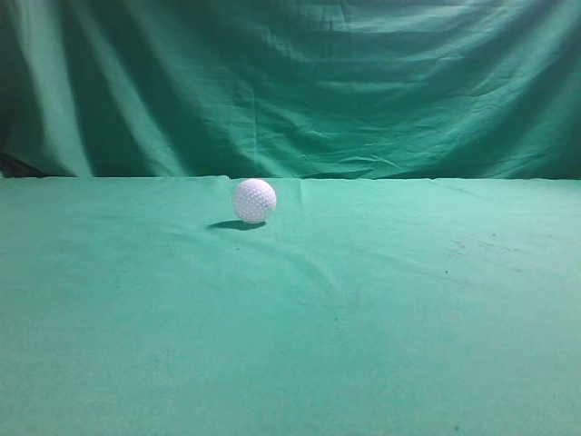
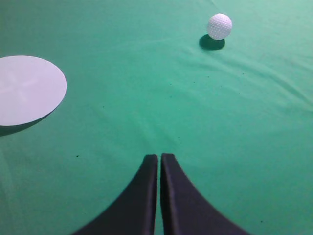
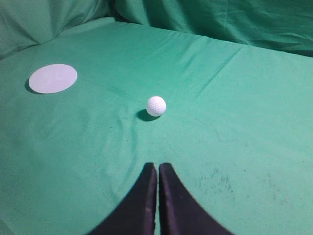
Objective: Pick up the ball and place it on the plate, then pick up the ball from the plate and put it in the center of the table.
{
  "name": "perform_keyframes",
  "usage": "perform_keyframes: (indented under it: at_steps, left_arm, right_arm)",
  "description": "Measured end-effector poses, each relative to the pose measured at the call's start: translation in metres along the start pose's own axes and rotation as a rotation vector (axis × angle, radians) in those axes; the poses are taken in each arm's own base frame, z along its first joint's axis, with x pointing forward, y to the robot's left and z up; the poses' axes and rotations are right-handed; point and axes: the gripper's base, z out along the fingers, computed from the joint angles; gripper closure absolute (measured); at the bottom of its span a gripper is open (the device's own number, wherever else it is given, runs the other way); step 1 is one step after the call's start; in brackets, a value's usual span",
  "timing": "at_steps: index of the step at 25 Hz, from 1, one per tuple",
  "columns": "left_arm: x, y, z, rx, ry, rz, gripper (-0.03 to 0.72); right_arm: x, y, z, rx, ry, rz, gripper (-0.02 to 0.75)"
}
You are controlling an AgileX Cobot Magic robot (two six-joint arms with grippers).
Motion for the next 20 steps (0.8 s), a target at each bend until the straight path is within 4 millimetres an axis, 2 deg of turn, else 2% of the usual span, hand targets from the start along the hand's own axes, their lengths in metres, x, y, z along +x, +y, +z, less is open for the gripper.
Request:
perform_keyframes:
  at_steps: [6,10,12,20]
  left_arm:
    - [0.0,0.0,0.0,0.0,0.0,0.0,0.688]
    - [0.0,0.0,0.0,0.0,0.0,0.0,0.688]
    - [0.0,0.0,0.0,0.0,0.0,0.0,0.688]
    - [0.0,0.0,0.0,0.0,0.0,0.0,0.688]
  right_arm:
    - [0.0127,0.0004,0.0086,-0.006,-0.05,0.018,0.738]
    - [0.0113,0.0005,0.0085,-0.007,-0.065,0.02,0.738]
    - [0.0105,0.0006,0.0085,-0.008,-0.074,0.025,0.69]
    - [0.0099,0.0006,0.0084,-0.01,-0.081,0.029,0.69]
